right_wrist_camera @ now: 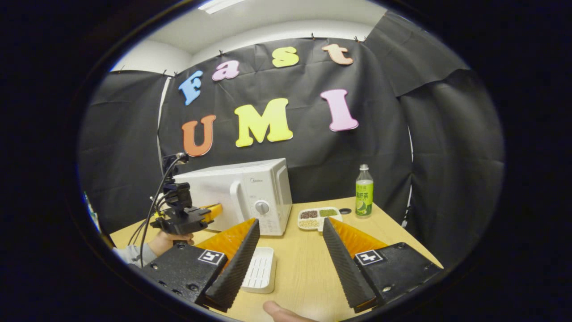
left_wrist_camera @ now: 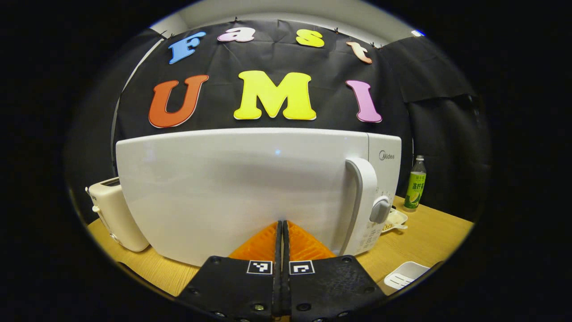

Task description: Open the microwave oven with the left hand, put the food in, and close the microwave oven.

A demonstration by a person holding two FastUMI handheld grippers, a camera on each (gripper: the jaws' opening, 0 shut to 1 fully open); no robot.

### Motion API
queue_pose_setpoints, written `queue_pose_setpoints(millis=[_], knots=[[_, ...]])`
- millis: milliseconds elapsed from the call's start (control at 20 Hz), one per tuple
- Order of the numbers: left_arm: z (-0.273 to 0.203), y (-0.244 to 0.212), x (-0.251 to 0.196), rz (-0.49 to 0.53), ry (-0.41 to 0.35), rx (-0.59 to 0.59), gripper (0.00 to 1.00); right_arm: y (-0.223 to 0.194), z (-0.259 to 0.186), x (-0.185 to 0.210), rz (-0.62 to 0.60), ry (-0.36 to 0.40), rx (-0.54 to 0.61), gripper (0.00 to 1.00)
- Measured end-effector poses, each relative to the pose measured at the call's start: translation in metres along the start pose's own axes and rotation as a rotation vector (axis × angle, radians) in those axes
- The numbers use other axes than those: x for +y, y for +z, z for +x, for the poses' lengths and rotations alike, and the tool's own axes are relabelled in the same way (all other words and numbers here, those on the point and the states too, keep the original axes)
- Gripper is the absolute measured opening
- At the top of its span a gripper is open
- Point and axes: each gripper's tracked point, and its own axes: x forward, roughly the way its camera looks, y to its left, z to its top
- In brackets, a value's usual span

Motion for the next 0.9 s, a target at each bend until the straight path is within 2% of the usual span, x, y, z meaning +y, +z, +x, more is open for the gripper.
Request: queue_pose_setpoints(millis=[350, 400, 450, 500, 550, 600, 900], knots=[[-0.011, -0.011, -0.004, -0.029, 0.026, 0.083, 0.00, 0.014, -0.021, 0.009, -0.033, -0.029, -0.015, 0.85], [-0.021, -0.009, -0.008, -0.038, 0.021, 0.093, 0.05, 0.016, -0.026, 0.012, -0.042, -0.027, -0.015, 0.86], [-0.033, -0.007, -0.010, -0.036, 0.019, 0.101, 0.35, 0.019, -0.031, 0.014, -0.050, -0.025, -0.018, 0.92], [-0.047, -0.001, -0.006, -0.023, 0.042, 0.096, 0.82, 0.022, -0.036, 0.013, -0.054, -0.037, -0.022, 0.92], [-0.060, 0.007, -0.002, -0.021, 0.063, 0.083, 0.77, 0.028, -0.043, 0.009, -0.052, -0.060, -0.037, 0.92], [-0.077, 0.015, -0.004, -0.032, 0.074, 0.083, 0.98, 0.034, -0.051, 0.006, -0.052, -0.078, -0.052, 0.92], [-0.170, 0.066, -0.013, -0.044, 0.116, 0.079, 0.95, 0.073, -0.104, 0.009, -0.031, -0.132, -0.115, 0.91]])
